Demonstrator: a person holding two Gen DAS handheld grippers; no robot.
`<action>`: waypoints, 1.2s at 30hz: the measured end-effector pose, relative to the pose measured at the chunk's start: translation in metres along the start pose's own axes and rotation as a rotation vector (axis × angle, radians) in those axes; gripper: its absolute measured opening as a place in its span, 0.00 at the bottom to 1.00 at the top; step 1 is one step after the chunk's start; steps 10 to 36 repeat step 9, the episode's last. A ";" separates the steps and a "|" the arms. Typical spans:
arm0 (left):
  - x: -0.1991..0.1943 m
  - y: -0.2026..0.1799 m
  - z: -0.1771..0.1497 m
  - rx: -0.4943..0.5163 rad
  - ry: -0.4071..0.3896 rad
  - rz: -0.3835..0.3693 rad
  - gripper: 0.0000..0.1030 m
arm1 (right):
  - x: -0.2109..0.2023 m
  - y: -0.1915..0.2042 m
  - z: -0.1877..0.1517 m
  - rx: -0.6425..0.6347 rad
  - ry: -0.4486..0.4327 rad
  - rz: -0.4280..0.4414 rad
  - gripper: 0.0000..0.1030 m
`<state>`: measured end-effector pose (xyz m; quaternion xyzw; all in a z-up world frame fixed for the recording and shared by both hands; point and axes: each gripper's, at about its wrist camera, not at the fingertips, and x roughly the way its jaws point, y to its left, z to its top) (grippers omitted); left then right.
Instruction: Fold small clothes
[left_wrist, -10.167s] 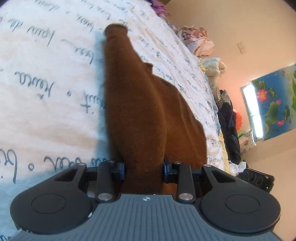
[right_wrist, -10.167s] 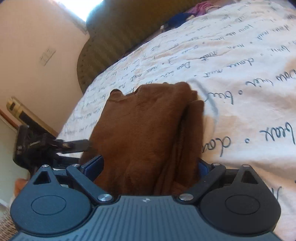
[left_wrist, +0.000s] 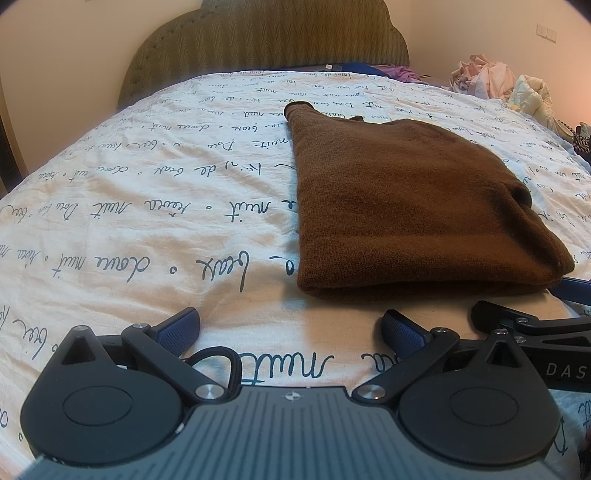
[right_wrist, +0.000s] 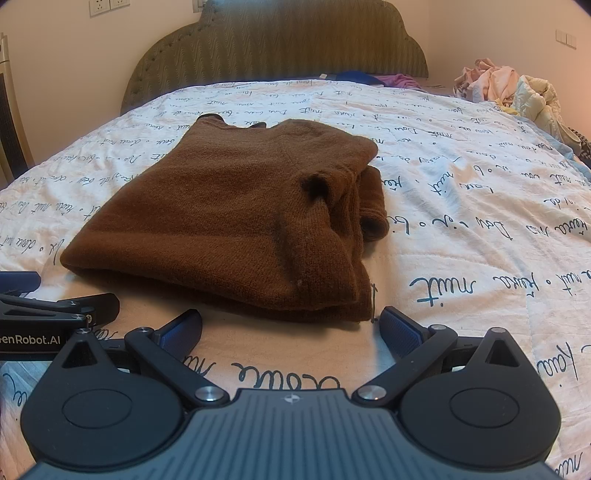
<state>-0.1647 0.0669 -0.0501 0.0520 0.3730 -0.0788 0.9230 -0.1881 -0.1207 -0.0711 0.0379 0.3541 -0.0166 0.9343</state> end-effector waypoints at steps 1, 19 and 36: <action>0.000 0.000 0.000 0.001 -0.001 0.000 1.00 | 0.000 0.000 0.000 0.000 0.000 0.000 1.00; -0.001 -0.001 0.000 0.011 -0.009 0.024 1.00 | -0.001 0.000 -0.001 -0.003 -0.001 0.000 1.00; -0.001 -0.001 0.000 0.011 -0.009 0.024 1.00 | -0.001 0.000 -0.001 -0.003 -0.001 0.000 1.00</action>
